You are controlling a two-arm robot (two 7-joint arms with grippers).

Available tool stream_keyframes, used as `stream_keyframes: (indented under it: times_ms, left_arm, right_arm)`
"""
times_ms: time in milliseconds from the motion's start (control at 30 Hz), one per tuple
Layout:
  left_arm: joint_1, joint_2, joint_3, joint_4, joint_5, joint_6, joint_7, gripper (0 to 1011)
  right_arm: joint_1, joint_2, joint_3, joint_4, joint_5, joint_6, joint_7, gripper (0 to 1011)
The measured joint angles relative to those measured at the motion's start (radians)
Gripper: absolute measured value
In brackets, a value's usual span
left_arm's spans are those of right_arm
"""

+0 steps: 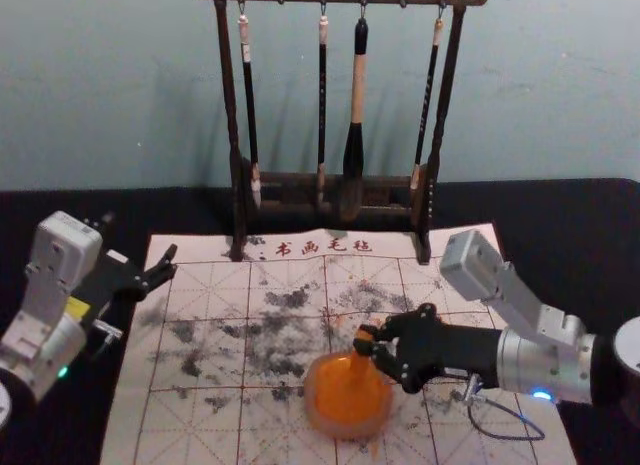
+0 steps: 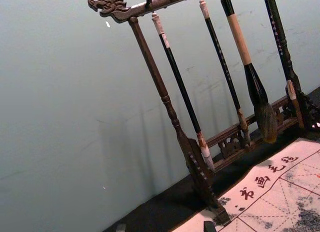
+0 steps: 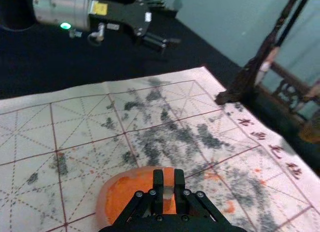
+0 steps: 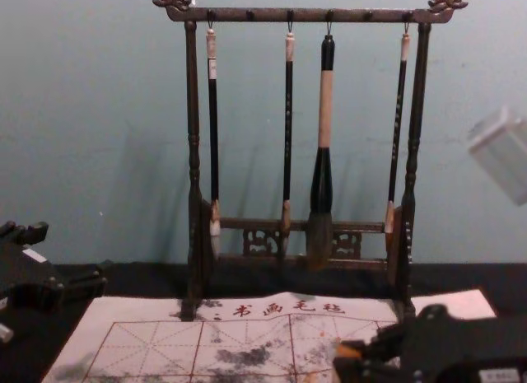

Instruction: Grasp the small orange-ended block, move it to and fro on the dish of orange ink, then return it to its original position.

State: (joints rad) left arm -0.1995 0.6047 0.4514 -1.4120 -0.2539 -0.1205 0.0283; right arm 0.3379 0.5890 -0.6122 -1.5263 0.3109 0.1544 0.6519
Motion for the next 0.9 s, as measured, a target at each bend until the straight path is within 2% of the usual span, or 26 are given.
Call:
stream_keyframes:
  times_ms: [433,633,900]
  left_arm:
    - [0.000,0.000,0.000,0.000,0.000,0.000,0.000,1001]
    - [0.000,0.000,0.000,0.000,0.000,0.000,0.000,1001]
    - [0.000,0.000,0.000,0.000,0.000,0.000,0.000,1001]
  right_arm:
    - [-0.046,0.045,0.087,-0.065,0.034,0.014,-0.072,82]
    - [-0.086,0.079,0.137,-0.101,0.036,0.028,-0.110,82]
    - [-0.138,0.102,0.189,-0.131,0.051,0.039,-0.140,82]
